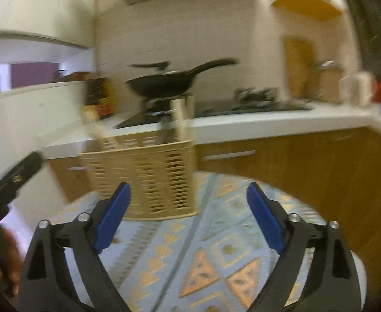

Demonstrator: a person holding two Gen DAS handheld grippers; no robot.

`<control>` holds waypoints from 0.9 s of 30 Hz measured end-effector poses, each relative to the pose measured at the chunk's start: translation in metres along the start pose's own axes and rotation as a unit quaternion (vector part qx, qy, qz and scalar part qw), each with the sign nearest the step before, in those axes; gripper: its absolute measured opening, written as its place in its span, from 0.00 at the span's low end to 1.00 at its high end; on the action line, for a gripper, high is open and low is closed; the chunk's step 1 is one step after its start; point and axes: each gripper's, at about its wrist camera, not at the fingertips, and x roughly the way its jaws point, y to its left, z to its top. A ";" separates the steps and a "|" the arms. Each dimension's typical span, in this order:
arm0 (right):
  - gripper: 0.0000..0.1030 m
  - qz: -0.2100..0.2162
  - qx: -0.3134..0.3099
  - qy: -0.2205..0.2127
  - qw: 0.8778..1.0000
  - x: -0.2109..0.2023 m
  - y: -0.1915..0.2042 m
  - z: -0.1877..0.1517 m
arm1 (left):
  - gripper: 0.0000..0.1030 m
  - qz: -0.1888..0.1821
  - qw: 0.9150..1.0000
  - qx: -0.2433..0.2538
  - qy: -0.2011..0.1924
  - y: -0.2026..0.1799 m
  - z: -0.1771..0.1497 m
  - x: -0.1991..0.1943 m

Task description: Organize utensils

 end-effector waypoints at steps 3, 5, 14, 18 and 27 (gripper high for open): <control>0.86 -0.014 -0.014 -0.007 1.000 0.005 0.005 -0.009 | 0.92 0.035 0.999 0.012 0.003 -0.004 -0.015 0.005; 0.86 0.001 -0.019 -0.001 1.000 0.006 0.006 -0.013 | 0.92 0.045 0.999 0.022 0.011 -0.005 -0.021 0.007; 0.87 0.015 -0.033 0.014 0.999 0.016 0.008 -0.019 | 0.93 0.062 0.997 0.045 0.031 -0.003 -0.028 0.017; 0.88 0.019 -0.027 0.026 0.999 0.022 0.004 -0.019 | 0.93 0.063 0.996 0.042 0.037 -0.003 -0.028 0.020; 0.92 0.019 -0.045 0.042 0.998 0.029 0.011 -0.023 | 0.93 0.069 0.996 0.045 0.040 -0.003 -0.029 0.021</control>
